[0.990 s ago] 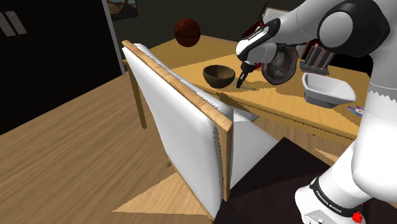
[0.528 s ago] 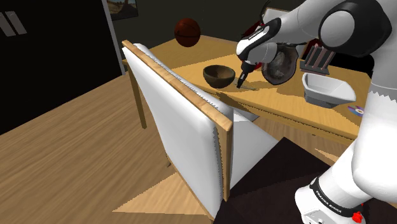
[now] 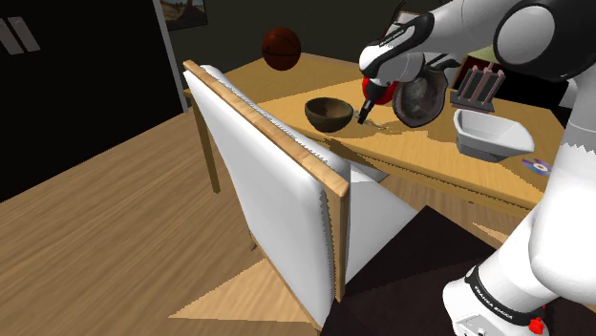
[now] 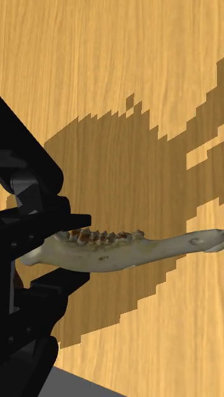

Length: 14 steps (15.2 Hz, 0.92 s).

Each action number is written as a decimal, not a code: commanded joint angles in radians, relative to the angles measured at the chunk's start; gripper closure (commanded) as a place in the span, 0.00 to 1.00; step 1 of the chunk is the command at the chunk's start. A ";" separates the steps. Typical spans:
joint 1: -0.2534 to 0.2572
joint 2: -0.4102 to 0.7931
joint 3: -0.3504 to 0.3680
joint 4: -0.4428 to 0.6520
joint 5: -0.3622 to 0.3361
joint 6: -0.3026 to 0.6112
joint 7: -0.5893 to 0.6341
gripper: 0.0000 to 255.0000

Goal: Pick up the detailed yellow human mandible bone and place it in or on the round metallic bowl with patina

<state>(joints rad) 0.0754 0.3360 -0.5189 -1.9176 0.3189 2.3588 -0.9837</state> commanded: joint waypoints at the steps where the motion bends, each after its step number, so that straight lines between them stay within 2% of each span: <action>1: 0.006 -0.015 -0.006 0.007 -0.014 -0.020 0.012 1.00; 14: 0.025 -0.093 -0.034 0.089 -0.086 -0.166 0.066 1.00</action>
<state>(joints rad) 0.1000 0.2456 -0.5512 -1.8387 0.2369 2.2058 -0.9206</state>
